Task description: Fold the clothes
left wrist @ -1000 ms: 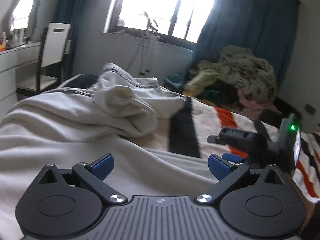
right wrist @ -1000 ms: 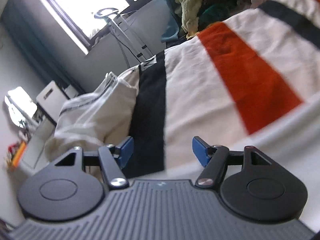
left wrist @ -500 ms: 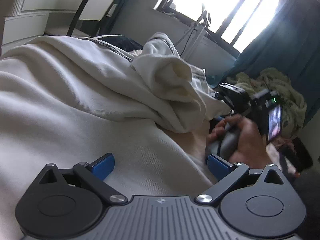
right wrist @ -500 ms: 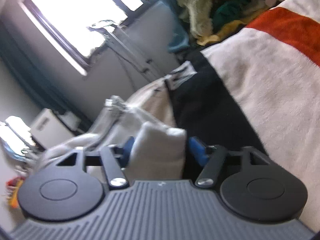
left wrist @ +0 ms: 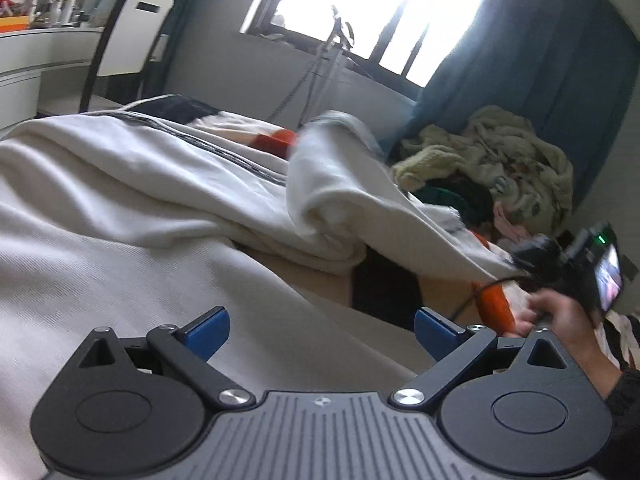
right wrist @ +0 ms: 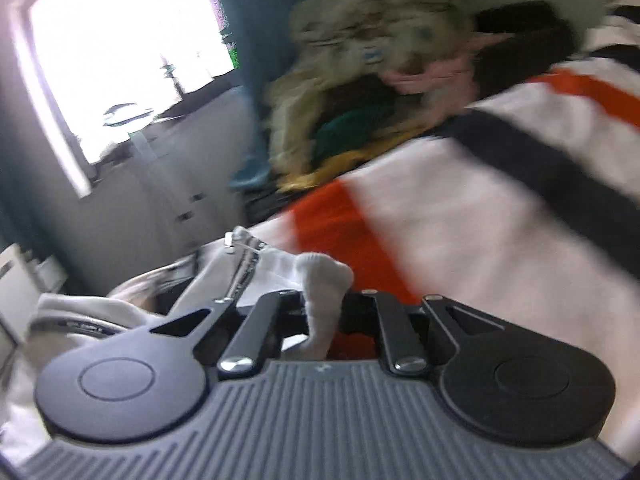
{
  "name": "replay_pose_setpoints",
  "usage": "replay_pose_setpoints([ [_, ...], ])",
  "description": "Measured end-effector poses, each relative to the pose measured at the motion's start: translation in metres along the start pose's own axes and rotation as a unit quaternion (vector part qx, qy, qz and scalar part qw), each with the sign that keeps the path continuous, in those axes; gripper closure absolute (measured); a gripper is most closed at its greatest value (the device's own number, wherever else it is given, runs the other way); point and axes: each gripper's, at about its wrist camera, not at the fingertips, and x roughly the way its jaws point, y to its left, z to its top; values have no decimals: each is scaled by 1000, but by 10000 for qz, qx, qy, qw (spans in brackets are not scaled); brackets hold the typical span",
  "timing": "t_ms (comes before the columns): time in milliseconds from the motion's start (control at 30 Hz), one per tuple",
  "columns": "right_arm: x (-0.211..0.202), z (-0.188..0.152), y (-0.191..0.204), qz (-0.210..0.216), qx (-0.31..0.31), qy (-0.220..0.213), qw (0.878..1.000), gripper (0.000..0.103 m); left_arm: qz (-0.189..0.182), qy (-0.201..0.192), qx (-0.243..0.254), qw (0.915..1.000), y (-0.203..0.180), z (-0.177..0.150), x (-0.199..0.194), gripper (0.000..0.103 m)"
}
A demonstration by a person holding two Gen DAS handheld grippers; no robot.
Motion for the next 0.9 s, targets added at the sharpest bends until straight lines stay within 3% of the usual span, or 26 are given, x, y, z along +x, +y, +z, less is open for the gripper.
replay_pose_setpoints([
  [133, -12, 29, -77, -861, 367, -200, 9954, 92, -2, -8, 176, 9998, -13, -8, -3, 3],
  [200, -12, 38, -107, -1016, 612, -199, 9927, 92, -43, -29, 149, 9999, -16, -9, 0, 3],
  [400, -15, 38, -128, -821, 645, -166, 9944, 92, -203, 23, -509, 9985, 3, 14, 25, 7],
  [600, -21, 54, -142, -571, 895, -373, 9936, 93, 31, -34, -1140, 9935, 41, 47, 52, 8],
  [700, -26, 64, -157, -770, 931, -610, 9908, 93, 38, 0, -1132, 9936, 42, 45, 53, 8],
  [900, -35, 72, -189, -1616, 517, -1101, 9793, 93, 24, 77, -1084, 9941, 41, 39, 53, 8],
])
